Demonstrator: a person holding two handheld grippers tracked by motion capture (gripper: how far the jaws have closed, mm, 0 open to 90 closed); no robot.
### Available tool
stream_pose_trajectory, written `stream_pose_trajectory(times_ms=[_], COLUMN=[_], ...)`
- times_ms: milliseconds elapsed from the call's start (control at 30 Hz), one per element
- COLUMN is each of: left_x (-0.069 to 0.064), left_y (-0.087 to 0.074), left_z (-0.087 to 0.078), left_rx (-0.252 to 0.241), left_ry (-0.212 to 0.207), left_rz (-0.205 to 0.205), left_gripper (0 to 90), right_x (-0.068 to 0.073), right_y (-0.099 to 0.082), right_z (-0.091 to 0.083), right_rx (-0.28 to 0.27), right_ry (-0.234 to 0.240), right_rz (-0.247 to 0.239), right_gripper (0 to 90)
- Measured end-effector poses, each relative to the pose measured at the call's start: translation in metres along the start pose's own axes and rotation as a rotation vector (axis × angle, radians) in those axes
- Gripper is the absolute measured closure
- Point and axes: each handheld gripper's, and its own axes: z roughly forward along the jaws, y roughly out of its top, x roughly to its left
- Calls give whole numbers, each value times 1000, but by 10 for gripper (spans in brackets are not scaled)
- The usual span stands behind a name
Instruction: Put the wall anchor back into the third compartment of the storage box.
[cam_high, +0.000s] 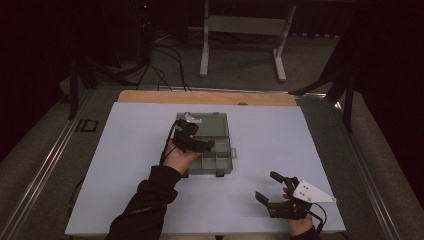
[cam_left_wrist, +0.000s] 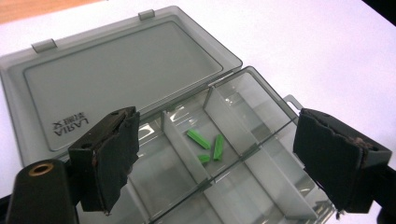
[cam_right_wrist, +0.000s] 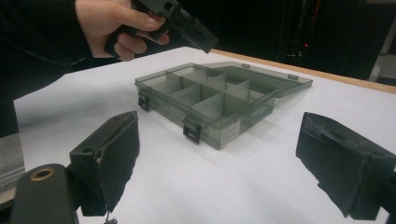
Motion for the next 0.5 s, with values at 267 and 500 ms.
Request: stream_pose_trajectory(times_ms=[267,500], left_x=[4,5], left_y=[-2,-11], left_z=[-23,-46], left_rx=[5,-51], left_ry=[-31,-94], left_rz=[57,116], left_gripper=[22,0], right_x=[-2,-4], right_y=[-1,-3], right_z=[-1,0], right_rx=[0,5], right_ry=[-6,-4], right_rz=[8,17], right_gripper=[135,135])
